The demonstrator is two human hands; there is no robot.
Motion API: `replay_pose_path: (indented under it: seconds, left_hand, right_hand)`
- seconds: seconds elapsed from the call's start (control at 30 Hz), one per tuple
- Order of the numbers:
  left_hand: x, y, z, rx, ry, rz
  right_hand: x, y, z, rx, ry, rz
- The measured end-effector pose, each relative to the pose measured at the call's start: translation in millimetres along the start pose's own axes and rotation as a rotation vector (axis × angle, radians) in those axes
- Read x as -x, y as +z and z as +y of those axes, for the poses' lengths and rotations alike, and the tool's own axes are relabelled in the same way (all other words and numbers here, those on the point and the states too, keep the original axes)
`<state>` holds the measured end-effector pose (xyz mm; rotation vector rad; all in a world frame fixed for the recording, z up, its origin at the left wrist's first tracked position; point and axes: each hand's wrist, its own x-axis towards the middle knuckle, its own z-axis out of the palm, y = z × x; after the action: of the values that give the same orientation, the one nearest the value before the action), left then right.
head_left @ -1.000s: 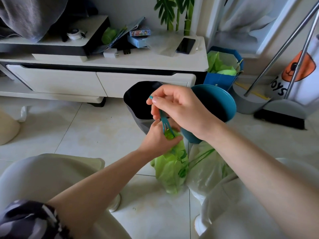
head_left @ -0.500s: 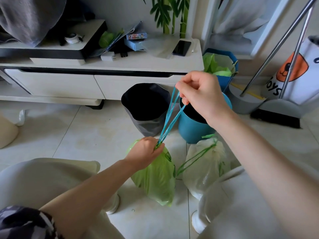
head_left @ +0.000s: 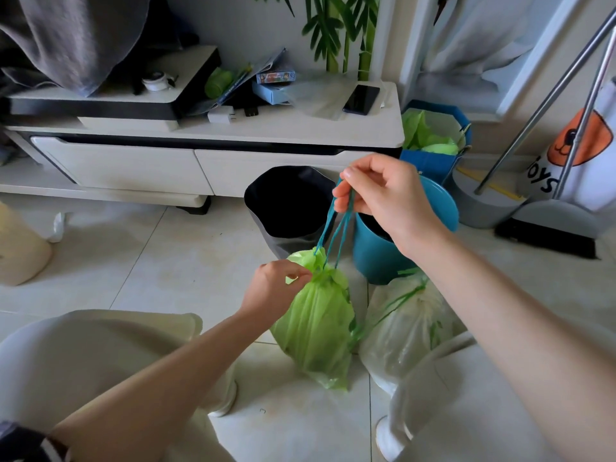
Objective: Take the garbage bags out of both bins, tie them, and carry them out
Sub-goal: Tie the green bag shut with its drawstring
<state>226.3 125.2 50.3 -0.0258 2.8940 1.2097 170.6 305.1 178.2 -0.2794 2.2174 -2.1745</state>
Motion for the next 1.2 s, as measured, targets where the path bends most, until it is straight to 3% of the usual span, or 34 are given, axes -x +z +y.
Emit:
replay_pose_path:
  seconds: [0.2,0.5,0.6,0.73,0.87,1.03,1.2]
  left_hand:
    - [-5.3,13.2,11.4,0.048,0.011,0.018]
    - [-14.9,20.4,24.1,0.035,0.063,-0.091]
    - [-17.8,19.4,25.4,0.114,-0.006,-0.152]
    - [-20.9,11.9,23.7,0.267,-0.072,-0.126]
    - [-22.5,1.9,23.9,0.337,-0.083,-0.163]
    - [-15.9,-5.9,26.4,0.415,-0.100,-0.155]
    - [-16.7,-10.3,20.0,0.610,-0.228,-0.103]
  right_hand:
    - [7.1,5.0,-3.7,-0.031,-0.023,-0.080]
    - [11.5,3.4,-4.2,0.003,-0.045,-0.147]
    - [9.2,0.6,-3.4,0.025,-0.064,-0.141]
    - [0.0,-11.5,-2.1,0.071,-0.114,0.006]
    - [-12.4,-29.7,6.7,0.133,-0.036,0.187]
    - [-18.3,-41.0,16.9,0.374,-0.013,0.301]
    - [-24.0,-48.0,23.9,0.495,-0.070,0.370]
